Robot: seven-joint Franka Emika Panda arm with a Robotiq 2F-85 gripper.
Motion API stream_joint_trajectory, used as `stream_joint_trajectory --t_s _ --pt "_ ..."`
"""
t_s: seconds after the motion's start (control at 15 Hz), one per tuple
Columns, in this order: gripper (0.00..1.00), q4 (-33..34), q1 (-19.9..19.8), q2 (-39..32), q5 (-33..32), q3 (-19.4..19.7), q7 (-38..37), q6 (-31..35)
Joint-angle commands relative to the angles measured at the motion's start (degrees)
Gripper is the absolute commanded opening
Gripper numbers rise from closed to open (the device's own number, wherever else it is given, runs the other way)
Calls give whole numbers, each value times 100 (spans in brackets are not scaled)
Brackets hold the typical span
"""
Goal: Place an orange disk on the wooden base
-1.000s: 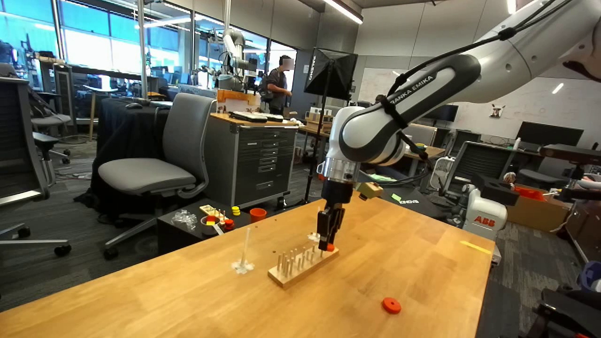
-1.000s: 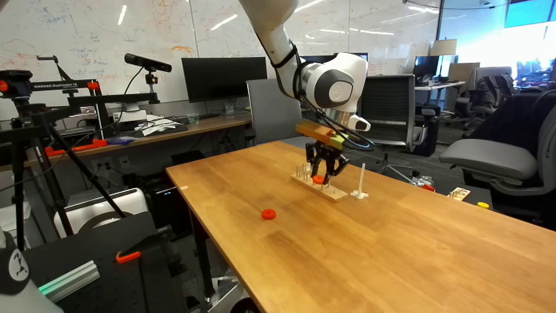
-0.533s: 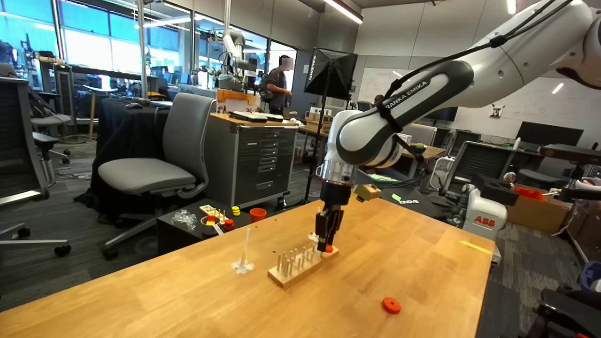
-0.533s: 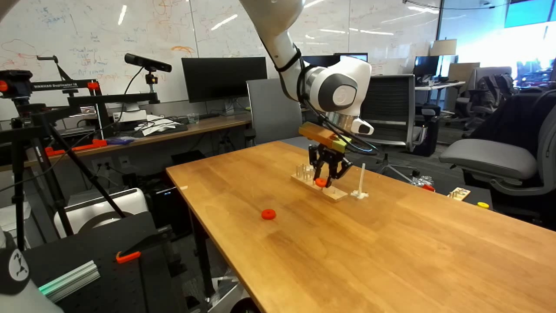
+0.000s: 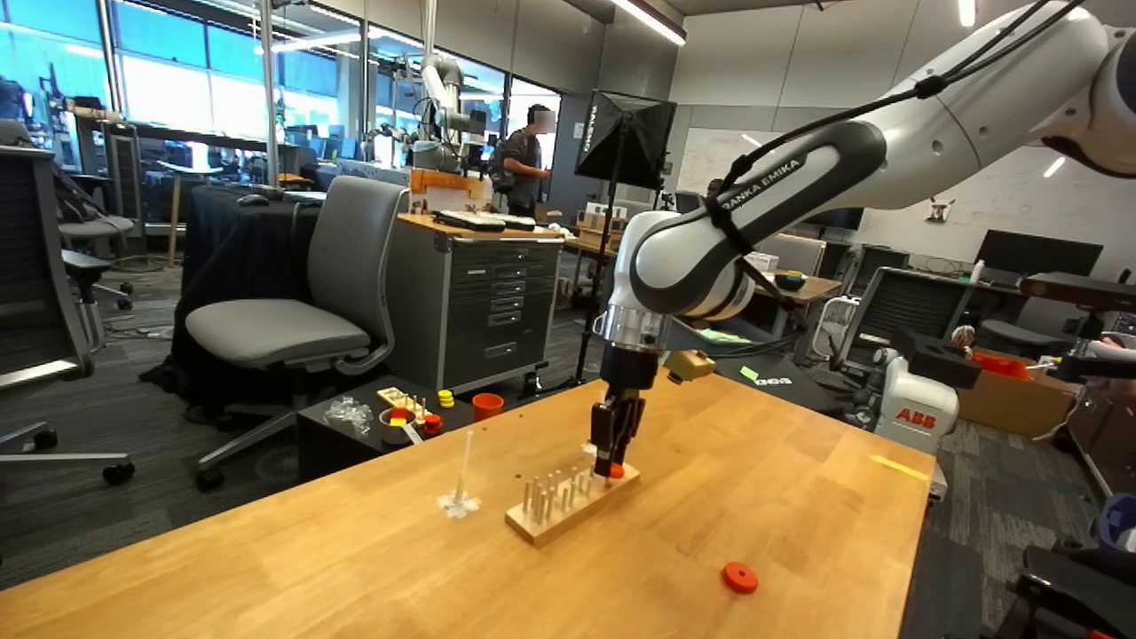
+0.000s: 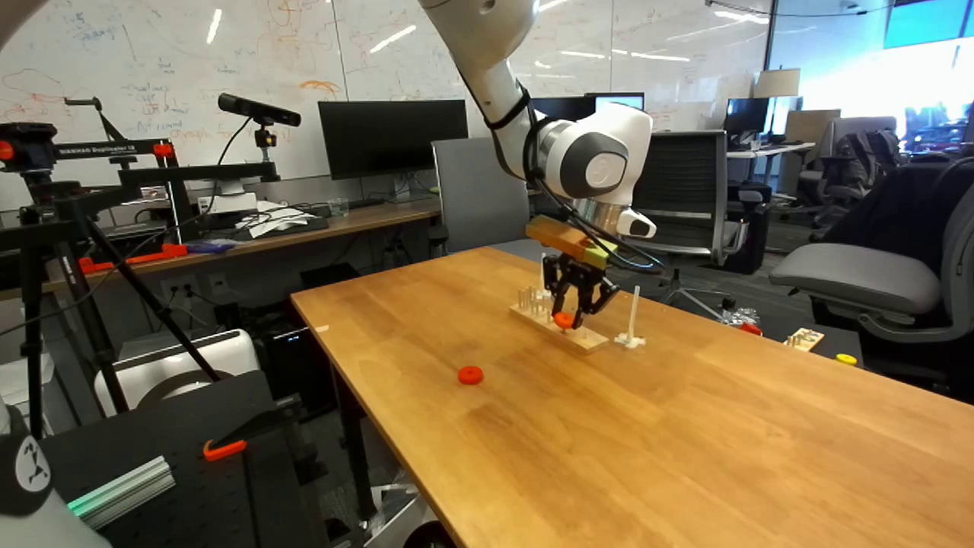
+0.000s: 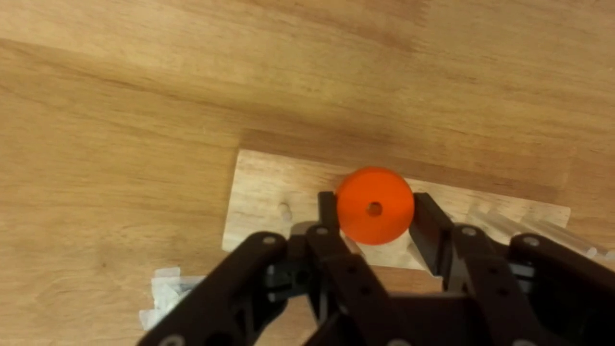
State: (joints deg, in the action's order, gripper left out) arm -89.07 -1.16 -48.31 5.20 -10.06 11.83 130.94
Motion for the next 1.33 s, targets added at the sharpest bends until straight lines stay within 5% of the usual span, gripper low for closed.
stream_joint_trajectory --t_s 0.0,0.87,0.93,1.07,1.27 --pt "18 201 84 -81 106 18 -46 -91" --pt "18 354 78 -254 104 30 -29 -153" --pt "68 330 62 -234 114 15 -4 -172" --pt "75 223 61 -151 59 13 78 -287" --pt "100 85 81 -44 -27 22 209 -551"
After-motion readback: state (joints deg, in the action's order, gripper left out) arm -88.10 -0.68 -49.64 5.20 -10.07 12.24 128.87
